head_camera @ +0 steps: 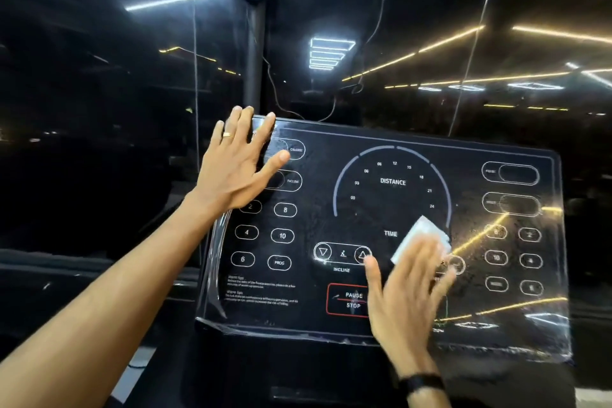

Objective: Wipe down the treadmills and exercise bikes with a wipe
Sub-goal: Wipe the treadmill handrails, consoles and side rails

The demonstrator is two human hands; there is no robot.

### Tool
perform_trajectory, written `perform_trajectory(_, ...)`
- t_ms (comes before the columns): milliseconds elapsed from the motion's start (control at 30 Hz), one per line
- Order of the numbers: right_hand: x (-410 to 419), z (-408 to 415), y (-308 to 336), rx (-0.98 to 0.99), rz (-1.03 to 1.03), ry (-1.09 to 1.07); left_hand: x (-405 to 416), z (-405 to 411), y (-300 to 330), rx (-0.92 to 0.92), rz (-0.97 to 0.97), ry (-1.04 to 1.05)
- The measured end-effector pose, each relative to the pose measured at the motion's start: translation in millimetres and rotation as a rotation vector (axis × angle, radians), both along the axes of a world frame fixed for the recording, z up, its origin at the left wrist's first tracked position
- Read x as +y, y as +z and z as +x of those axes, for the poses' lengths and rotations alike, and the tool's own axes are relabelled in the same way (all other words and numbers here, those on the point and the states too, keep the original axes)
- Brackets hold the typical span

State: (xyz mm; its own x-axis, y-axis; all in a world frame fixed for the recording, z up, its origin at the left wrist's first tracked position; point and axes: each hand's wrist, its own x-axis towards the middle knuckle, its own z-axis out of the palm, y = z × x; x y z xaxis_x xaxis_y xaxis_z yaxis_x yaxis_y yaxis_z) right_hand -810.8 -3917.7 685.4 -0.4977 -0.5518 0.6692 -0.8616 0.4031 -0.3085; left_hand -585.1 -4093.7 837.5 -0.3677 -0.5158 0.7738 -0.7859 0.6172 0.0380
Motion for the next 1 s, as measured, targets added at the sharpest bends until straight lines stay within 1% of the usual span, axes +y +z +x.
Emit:
perform_trajectory(67, 3, -4, -11, -0.060, -0.044, -0.048, 1, -3, -1, 0.005, 0.005, -0.002)
perform_trajectory(133, -8, -3, 4, -0.097, -0.065, -0.061, 1, -5, -1, 0.003, 0.008, -0.001)
perform_trajectory(167, -16, 2, 16, -0.082, -0.053, -0.050, 2, -6, -1, 0.005, 0.011, 0.001)
perform_trajectory(233, -32, 23, 35, 0.019, -0.009, 0.019, 3, -7, -1, 0.012, 0.013, 0.009)
perform_trajectory(300, -42, 56, 40, 0.159, 0.028, 0.136, 2, -6, -1, 0.018, 0.006, 0.010)
perform_trajectory(367, -41, 90, 25, 0.299, 0.078, 0.279, 2, -4, -1, 0.026, -0.001, 0.003)
perform_trajectory(433, -28, 111, -4, 0.348, 0.132, 0.417, 1, -2, -1, 0.029, -0.008, 0.000)
perform_trajectory(467, -18, 112, -22, 0.361, 0.154, 0.438, 1, -1, -1, 0.030, -0.012, 0.001)
perform_trajectory(533, 3, 101, -51, 0.345, 0.180, 0.368, 1, 0, -1, 0.033, -0.008, -0.004)
perform_trajectory(600, 11, 80, -55, 0.258, 0.145, 0.239, 3, 0, -1, 0.040, 0.011, -0.018)
perform_trajectory(667, 0, 64, -31, 0.188, 0.073, 0.122, 6, -3, -1, 0.046, 0.038, -0.032)
perform_trajectory(733, -22, 61, 12, 0.157, 0.026, 0.095, 8, -5, 1, 0.054, 0.060, -0.033)
perform_trajectory(800, -48, 76, 46, 0.193, 0.056, 0.131, 8, -4, 3, 0.054, 0.069, -0.036)
perform_trajectory(867, -65, 107, 58, 0.288, 0.153, 0.200, 7, -1, 5, 0.052, 0.066, -0.043)
perform_trajectory(933, -68, 140, 44, 0.419, 0.223, 0.287, 7, 1, 5, 0.043, 0.046, -0.040)
perform_trajectory(1000, -57, 164, 13, 0.497, 0.244, 0.395, 6, 3, 7, 0.031, 0.018, -0.025)
